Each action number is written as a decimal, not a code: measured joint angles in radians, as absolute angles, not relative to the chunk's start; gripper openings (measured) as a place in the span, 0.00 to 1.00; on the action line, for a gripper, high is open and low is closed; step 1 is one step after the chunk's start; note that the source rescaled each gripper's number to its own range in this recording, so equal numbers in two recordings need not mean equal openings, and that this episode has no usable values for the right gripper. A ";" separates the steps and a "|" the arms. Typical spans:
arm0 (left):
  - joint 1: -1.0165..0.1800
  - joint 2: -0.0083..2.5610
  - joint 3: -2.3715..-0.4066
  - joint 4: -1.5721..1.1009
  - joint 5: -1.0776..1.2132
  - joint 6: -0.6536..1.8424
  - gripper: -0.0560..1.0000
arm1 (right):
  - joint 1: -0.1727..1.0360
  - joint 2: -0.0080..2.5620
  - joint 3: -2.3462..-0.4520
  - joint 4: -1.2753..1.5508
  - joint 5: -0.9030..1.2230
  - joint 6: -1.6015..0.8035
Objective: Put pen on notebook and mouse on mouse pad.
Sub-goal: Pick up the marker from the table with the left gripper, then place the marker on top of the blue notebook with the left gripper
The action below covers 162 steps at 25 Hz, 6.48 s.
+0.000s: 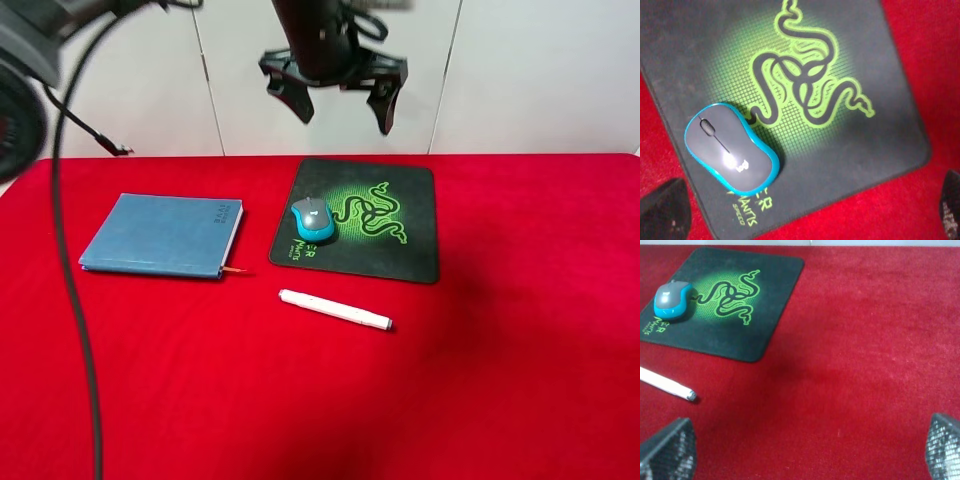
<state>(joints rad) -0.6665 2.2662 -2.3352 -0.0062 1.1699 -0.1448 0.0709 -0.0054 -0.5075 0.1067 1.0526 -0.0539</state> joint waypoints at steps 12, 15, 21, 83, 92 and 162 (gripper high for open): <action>-0.711 2.002 -1.942 0.009 1.168 -0.071 1.00 | 0.071 -0.005 -0.507 0.107 1.053 -0.054; -0.724 1.940 -1.846 0.009 1.168 -0.064 1.00 | 0.071 -0.005 -0.507 0.107 1.053 -0.054; -0.748 1.848 -1.679 0.000 1.167 -0.045 1.00 | 0.071 -0.005 -0.507 0.107 1.053 -0.054; -0.811 2.186 -1.481 -0.089 0.756 0.716 0.99 | 0.071 -0.005 -0.507 0.108 1.053 -0.054; -0.811 2.207 -1.481 -0.085 0.747 0.716 0.99 | 0.071 -0.005 -0.507 0.108 1.053 -0.054; -0.811 1.795 -1.481 0.050 1.156 0.415 0.05 | 0.071 -0.005 -0.507 0.108 1.053 -0.054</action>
